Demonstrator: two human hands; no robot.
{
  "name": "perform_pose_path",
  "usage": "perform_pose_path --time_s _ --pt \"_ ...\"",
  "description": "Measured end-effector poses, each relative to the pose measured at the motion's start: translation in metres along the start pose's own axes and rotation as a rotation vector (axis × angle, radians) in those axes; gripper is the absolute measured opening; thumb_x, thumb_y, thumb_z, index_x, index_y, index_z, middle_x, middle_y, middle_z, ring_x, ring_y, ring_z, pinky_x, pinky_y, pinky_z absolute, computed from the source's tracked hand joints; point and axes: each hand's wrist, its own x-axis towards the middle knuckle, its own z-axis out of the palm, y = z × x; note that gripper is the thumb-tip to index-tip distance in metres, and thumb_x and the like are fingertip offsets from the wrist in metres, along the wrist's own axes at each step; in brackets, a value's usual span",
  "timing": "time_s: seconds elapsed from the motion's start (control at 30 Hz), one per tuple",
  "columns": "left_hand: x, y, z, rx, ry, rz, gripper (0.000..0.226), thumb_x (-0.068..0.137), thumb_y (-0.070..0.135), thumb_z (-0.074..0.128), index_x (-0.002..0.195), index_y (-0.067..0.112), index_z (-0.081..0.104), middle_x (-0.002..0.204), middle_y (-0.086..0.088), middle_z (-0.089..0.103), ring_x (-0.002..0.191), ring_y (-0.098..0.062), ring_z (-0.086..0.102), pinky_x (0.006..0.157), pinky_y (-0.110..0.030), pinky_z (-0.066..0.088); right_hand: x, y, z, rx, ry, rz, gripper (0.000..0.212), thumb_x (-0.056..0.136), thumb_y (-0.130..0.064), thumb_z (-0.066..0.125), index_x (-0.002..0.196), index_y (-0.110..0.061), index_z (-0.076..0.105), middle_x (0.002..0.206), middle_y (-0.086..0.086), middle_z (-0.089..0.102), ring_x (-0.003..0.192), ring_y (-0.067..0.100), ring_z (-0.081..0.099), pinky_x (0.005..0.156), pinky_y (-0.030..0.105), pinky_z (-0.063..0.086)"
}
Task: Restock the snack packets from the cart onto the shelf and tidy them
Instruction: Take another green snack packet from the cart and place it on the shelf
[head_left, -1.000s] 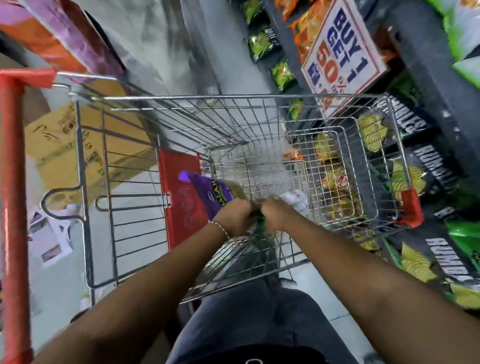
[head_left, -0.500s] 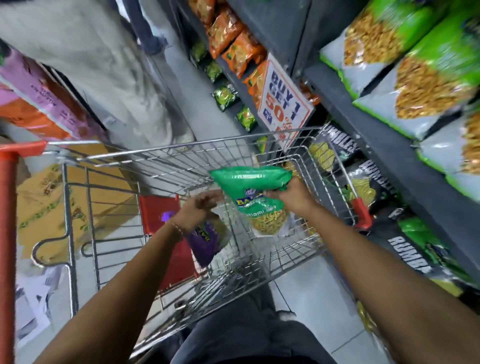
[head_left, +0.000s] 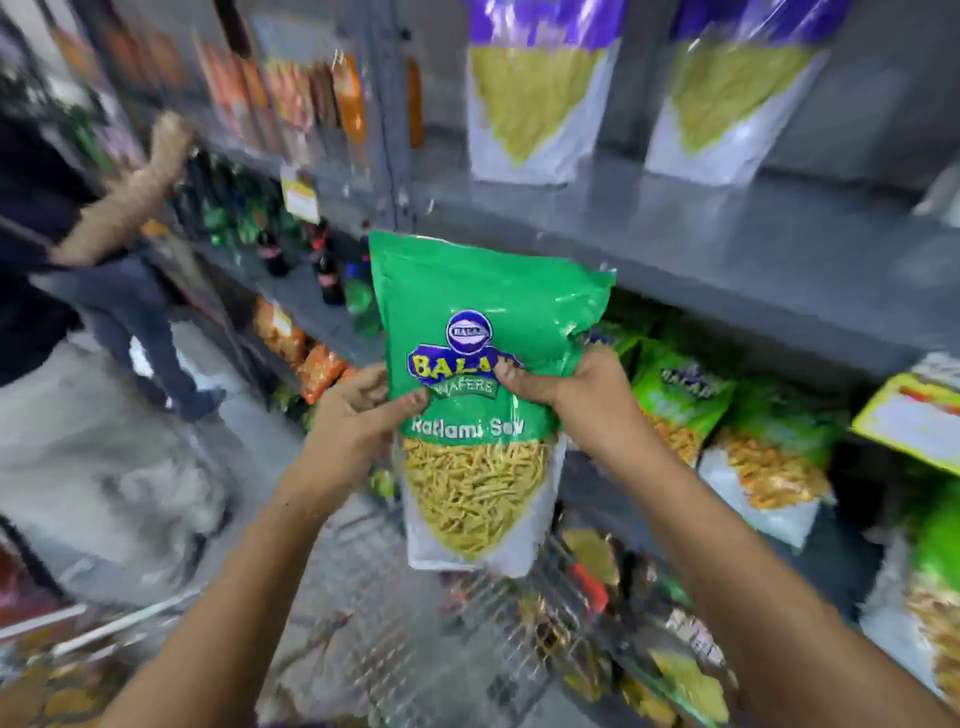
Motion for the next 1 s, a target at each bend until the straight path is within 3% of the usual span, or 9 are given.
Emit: perform_pose_path --time_s 0.13,0.37,0.47,0.57,0.67,0.73,0.8,0.9,1.0 --pt "0.025 0.068 0.059 -0.043 -0.085 0.154 0.039 0.057 0.027 0.088 0.091 0.013 0.077 0.091 -0.004 0.08 0.077 -0.014 0.075 0.069 -0.027 0.06 -0.009 -0.091 -0.03 -0.071 0.087 -0.153 0.015 0.076 -0.004 0.078 0.086 -0.015 0.077 0.081 -0.011 0.078 0.074 0.005 0.073 0.063 0.016 0.055" --pt "0.082 0.149 0.179 -0.082 -0.29 0.283 0.041 0.065 0.03 0.082 0.1 0.009 0.074 0.098 -0.013 0.078 0.082 -0.024 0.076 0.067 -0.035 0.061 -0.023 -0.212 -0.101 -0.133 0.368 -0.325 0.028 0.071 -0.014 0.084 0.097 -0.005 0.076 0.091 0.004 0.08 0.082 0.018 0.076 0.067 0.027 0.058" --pt "0.103 0.17 0.237 -0.075 -0.396 0.324 0.039 0.061 0.033 0.086 0.092 0.012 0.077 0.089 -0.007 0.08 0.07 -0.015 0.075 0.06 -0.024 0.059 -0.031 -0.248 -0.143 -0.137 0.509 -0.343 0.029 0.072 -0.019 0.084 0.095 -0.003 0.076 0.09 0.007 0.079 0.084 0.024 0.076 0.068 0.03 0.061" --pt "0.12 0.176 0.29 -0.077 -0.454 0.268 0.042 0.052 0.038 0.089 0.085 0.016 0.079 0.085 -0.005 0.08 0.069 -0.013 0.074 0.061 -0.027 0.06 -0.036 -0.276 -0.189 -0.215 0.65 -0.248 0.046 0.078 -0.05 0.072 0.091 -0.006 0.075 0.096 0.009 0.078 0.085 0.02 0.075 0.08 0.03 0.059" --pt "0.137 0.172 0.337 -0.105 -0.491 0.197 0.019 0.065 0.023 0.083 0.08 0.013 0.078 0.083 -0.007 0.079 0.07 -0.019 0.073 0.06 -0.029 0.059 -0.035 -0.292 -0.228 -0.279 0.726 -0.162 0.072 0.082 -0.065 0.057 0.123 -0.005 0.061 0.129 0.014 0.063 0.113 0.025 0.063 0.102 0.038 0.047" --pt "0.147 0.167 0.364 -0.127 -0.477 0.187 0.006 0.079 0.01 0.075 0.084 0.008 0.075 0.086 -0.009 0.079 0.079 -0.024 0.072 0.074 -0.034 0.059 -0.032 -0.294 -0.245 -0.29 0.762 -0.152 0.081 0.085 -0.065 0.054 0.138 -0.004 0.048 0.147 0.015 0.049 0.132 0.032 0.048 0.113 0.047 0.035" --pt "0.153 0.159 0.385 -0.167 -0.446 0.156 0.01 0.087 0.005 0.066 0.093 -0.001 0.07 0.089 -0.012 0.077 0.082 -0.025 0.071 0.076 -0.035 0.059 -0.03 -0.293 -0.256 -0.323 0.807 -0.154 0.08 0.089 -0.06 0.052 0.14 0.001 0.043 0.15 0.018 0.043 0.136 0.035 0.043 0.111 0.044 0.033" --pt "0.151 0.142 0.408 -0.208 -0.454 0.042 0.019 0.095 0.011 0.058 0.104 -0.004 0.064 0.09 -0.016 0.076 0.071 -0.022 0.074 0.07 -0.041 0.062 -0.029 -0.282 -0.267 -0.354 0.856 -0.101 0.074 0.095 -0.052 0.049 0.139 0.007 0.038 0.148 0.023 0.043 0.133 0.037 0.044 0.104 0.043 0.037" --pt "0.151 0.128 0.42 -0.262 -0.407 -0.015 0.028 0.099 0.021 0.052 0.111 -0.002 0.062 0.104 -0.019 0.072 0.084 -0.028 0.072 0.089 -0.052 0.055 -0.03 -0.268 -0.277 -0.338 0.869 -0.08 0.067 0.098 -0.046 0.047 0.139 0.007 0.038 0.149 0.023 0.042 0.135 0.039 0.041 0.11 0.049 0.033"
